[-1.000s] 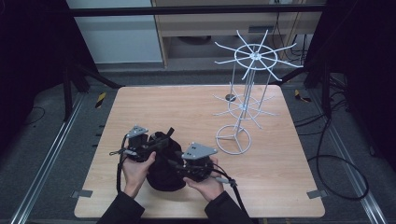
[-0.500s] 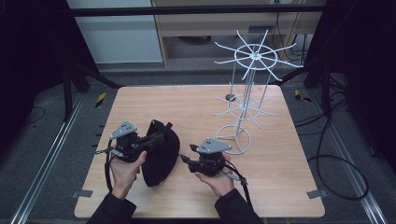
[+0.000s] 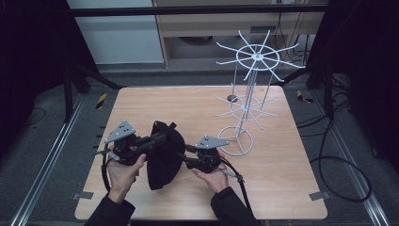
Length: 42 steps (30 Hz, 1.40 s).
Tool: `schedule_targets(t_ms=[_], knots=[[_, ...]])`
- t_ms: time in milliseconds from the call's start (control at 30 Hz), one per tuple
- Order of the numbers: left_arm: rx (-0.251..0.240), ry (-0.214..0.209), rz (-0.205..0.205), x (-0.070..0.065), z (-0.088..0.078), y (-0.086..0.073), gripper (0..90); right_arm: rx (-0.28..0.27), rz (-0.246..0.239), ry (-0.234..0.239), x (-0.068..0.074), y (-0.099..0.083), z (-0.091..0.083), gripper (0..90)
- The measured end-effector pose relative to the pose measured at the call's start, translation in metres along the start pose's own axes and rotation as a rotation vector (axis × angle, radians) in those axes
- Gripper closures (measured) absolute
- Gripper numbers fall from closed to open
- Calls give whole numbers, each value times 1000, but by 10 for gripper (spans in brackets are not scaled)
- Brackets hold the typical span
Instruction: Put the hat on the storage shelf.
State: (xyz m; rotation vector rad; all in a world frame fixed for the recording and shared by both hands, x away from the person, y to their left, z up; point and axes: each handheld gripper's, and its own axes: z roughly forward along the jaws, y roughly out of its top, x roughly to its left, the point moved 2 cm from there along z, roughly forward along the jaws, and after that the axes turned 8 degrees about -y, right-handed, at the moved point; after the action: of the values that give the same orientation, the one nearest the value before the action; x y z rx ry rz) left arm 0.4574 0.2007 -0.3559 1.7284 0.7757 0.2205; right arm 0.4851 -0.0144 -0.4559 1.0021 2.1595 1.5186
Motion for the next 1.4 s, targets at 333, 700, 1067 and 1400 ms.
schedule_targets(t_ms=[333, 700, 1067, 1400], knots=[[-21, -8, -4, 4, -7, -2, 808, -16, 15, 16, 0, 2, 0, 888], [-27, 12, -15, 11, -10, -11, 794, -14, -58, -26, -1, 17, -28, 896], [43, 142, -46, 43, -20, -48, 757, 98, -149, -91, 11, 34, -25, 897], [109, 287, -112, 77, -41, -79, 749, 145, -241, -145, 42, 52, 21, 893]])
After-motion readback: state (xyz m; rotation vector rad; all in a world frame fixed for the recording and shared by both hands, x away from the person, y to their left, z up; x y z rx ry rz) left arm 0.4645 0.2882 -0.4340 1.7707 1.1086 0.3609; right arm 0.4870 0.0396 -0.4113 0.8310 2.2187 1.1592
